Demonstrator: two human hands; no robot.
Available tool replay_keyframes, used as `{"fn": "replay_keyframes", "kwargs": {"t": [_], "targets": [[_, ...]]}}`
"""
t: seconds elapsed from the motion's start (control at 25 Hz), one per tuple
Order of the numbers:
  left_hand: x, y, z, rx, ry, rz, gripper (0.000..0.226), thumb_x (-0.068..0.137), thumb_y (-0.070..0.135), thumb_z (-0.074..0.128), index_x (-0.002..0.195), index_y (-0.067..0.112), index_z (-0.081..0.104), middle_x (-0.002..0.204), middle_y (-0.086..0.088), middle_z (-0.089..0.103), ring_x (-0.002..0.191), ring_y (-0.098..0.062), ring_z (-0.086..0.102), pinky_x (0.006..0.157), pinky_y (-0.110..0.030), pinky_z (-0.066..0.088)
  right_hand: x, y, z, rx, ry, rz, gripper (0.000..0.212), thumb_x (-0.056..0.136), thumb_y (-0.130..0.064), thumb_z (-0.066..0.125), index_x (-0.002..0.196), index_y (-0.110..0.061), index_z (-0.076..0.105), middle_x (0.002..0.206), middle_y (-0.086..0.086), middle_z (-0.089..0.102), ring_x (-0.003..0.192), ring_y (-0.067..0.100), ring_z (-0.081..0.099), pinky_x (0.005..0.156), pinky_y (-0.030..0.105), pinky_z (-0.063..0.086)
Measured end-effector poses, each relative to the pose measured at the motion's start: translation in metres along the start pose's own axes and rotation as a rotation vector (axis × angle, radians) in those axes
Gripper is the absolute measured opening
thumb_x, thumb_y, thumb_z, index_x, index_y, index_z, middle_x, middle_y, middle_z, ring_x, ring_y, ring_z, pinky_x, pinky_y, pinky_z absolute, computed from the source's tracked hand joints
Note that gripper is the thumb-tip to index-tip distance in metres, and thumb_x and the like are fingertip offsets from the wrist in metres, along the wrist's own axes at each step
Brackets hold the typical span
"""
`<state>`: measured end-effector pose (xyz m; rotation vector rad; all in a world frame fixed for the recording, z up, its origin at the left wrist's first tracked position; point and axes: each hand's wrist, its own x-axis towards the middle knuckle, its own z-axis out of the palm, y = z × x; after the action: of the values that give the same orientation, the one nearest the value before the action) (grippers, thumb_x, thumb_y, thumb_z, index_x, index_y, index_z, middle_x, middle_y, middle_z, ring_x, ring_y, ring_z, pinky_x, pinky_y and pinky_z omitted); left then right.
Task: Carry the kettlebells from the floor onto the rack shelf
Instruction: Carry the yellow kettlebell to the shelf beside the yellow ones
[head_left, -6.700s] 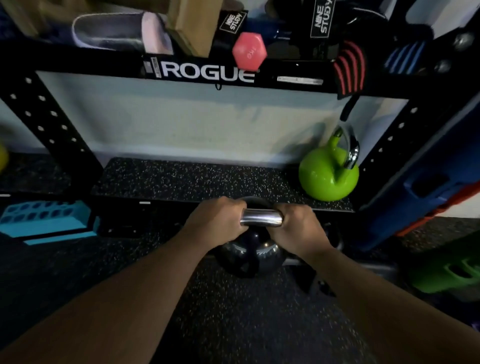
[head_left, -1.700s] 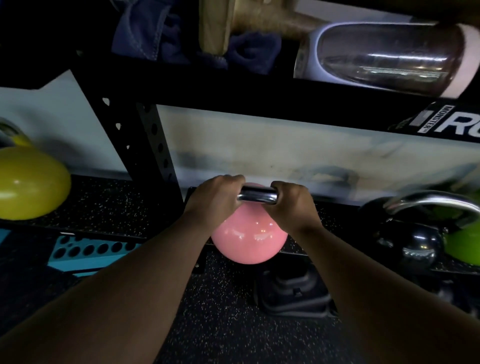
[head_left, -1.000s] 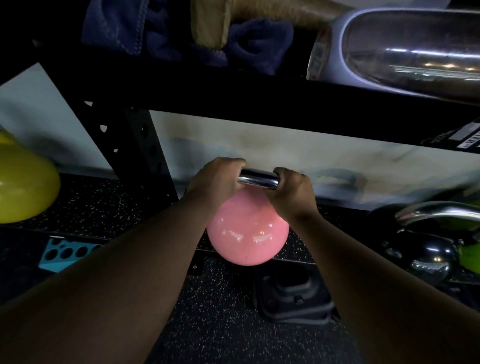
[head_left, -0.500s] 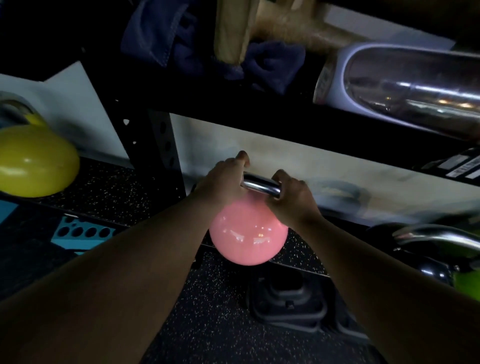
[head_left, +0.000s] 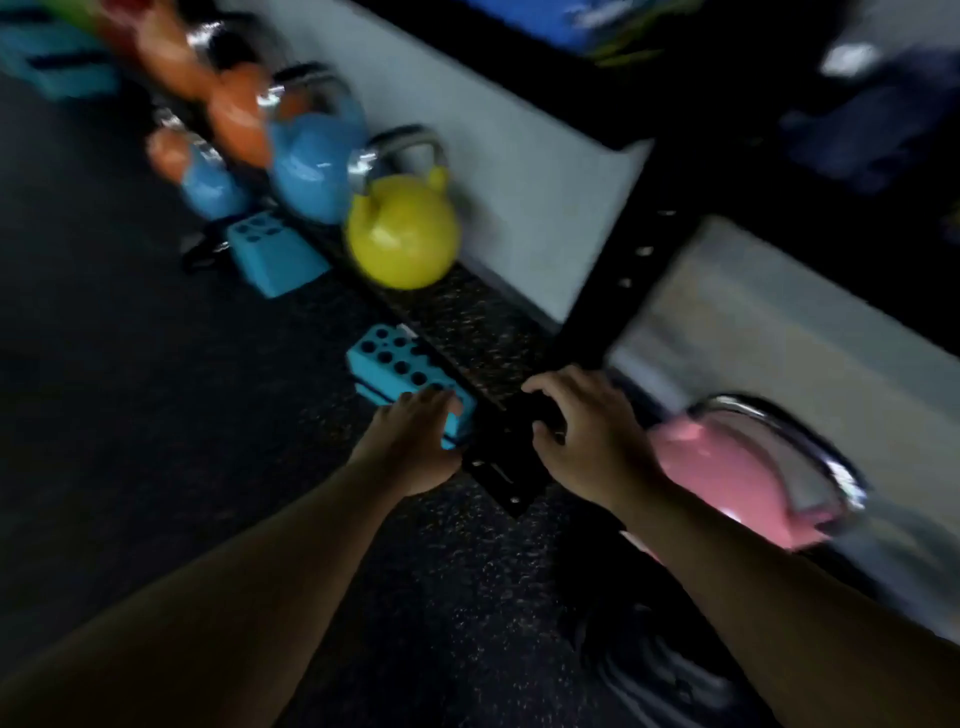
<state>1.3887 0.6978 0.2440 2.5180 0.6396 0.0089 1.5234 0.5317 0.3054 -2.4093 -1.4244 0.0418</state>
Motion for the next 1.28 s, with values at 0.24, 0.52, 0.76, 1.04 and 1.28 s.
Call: {"fn": "replay_keyframes", "kwargs": {"t": [0.24,0.52,0.76,1.04,1.28], "targets": [[-0.221,-0.238,-0.029,-0.112,0.115,-0.529,0.043,0.081,0.026,0.065,0.122,0.030,0.054,0.128,0.000,0.055,0.121,-0.025,0.050,0.100,-0.045,0.041,0.035,-0.225,0.147,0.174,-0.253,-0.356,0.028,0.084,-0.017,0.066,0.109,-0.026,0.058,0.096,-0.004,0.059,0.092,0.016,0.055,0.075,0.039,0.051],[-0.497,-0.393,-0.034,-0.188,0.325,-1.038,0.041,0.076,0.027,0.065,0.117,0.027,0.056,0.123,-0.002,0.059,0.117,-0.029,0.052,0.094,-0.046,0.040,-0.034,-0.513,0.302,0.191,-0.578,-0.664,0.029,0.085,-0.019,0.066,0.111,-0.029,0.058,0.093,-0.010,0.056,0.090,0.011,0.052,0.083,0.038,0.050],[-0.663,-0.456,0.022,-0.290,0.363,-1.448,0.055,0.076,0.031,0.066,0.128,0.026,0.049,0.130,-0.002,0.053,0.120,-0.027,0.047,0.099,-0.044,0.036,-0.126,-0.678,0.406,0.099,-0.781,-0.967,0.026,0.083,-0.021,0.062,0.109,-0.026,0.058,0.098,-0.004,0.058,0.094,0.021,0.053,0.086,0.042,0.046],[-0.715,-0.531,0.098,-0.397,0.261,-1.487,0.071,0.073,0.052,0.073,0.133,0.023,0.047,0.134,-0.006,0.052,0.122,-0.030,0.047,0.098,-0.048,0.041,-0.174,-0.740,0.533,-0.325,-1.012,-1.176,0.048,0.081,-0.020,0.058,0.128,-0.024,0.049,0.122,0.006,0.047,0.113,0.030,0.046,0.095,0.045,0.040],[-0.678,-0.574,0.118,-0.463,-0.136,-1.250,0.023,0.081,0.040,0.068,0.087,0.022,0.055,0.073,0.004,0.052,0.065,-0.014,0.050,0.052,-0.030,0.034,-0.188,-0.732,0.572,-0.351,-1.092,-1.129,0.020,0.094,-0.028,0.055,0.110,-0.016,0.055,0.119,0.010,0.057,0.111,0.030,0.049,0.089,0.042,0.043]]}}
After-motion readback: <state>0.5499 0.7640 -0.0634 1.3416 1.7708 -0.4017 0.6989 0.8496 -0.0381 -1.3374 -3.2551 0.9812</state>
